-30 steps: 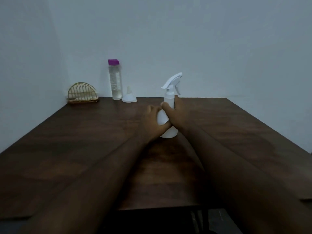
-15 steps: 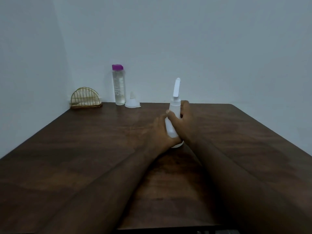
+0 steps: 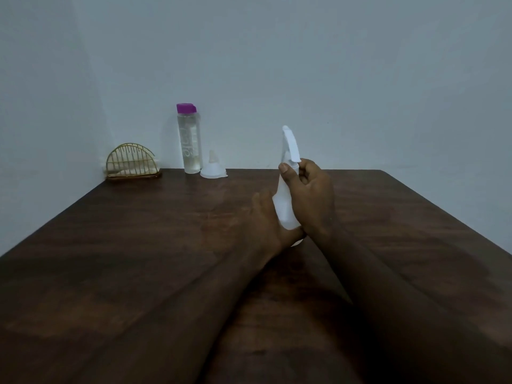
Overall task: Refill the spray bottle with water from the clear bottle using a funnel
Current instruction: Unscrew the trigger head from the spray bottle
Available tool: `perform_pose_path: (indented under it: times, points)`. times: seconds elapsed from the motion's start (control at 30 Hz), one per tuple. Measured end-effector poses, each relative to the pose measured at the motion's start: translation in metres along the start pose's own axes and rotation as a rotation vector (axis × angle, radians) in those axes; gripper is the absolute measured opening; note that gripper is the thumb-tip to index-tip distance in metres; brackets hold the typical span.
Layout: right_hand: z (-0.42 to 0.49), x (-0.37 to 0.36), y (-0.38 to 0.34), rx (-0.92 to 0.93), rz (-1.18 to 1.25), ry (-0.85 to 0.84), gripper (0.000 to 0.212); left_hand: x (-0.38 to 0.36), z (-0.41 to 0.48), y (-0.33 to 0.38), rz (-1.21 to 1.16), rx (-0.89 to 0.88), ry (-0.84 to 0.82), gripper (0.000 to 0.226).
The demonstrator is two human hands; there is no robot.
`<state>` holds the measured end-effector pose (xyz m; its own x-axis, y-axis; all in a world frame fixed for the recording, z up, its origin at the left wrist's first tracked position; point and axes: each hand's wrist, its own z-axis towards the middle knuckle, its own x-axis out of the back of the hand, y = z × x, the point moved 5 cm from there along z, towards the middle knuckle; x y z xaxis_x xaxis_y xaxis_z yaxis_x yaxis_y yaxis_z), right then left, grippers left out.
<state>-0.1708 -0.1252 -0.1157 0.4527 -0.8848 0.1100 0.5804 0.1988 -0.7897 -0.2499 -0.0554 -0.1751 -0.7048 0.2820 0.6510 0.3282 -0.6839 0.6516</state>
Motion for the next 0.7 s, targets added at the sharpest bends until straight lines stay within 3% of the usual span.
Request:
perform_pose_path:
  times: [0.43, 0.63, 0.7]
  points:
    - [0.007, 0.0, 0.008, -0.207, 0.344, -0.284, 0.014, 0.013, 0.003, -0.003, -0.115, -0.016, -0.114, 0.087]
    - [0.0, -0.002, 0.004, -0.097, 0.239, -0.188, 0.005, 0.013, 0.007, -0.003, -0.275, 0.006, -0.072, 0.07]
    - [-0.003, -0.003, 0.003, -0.094, 0.288, -0.176, 0.017, 0.016, 0.012, 0.002, -0.346, 0.02, -0.009, 0.076]
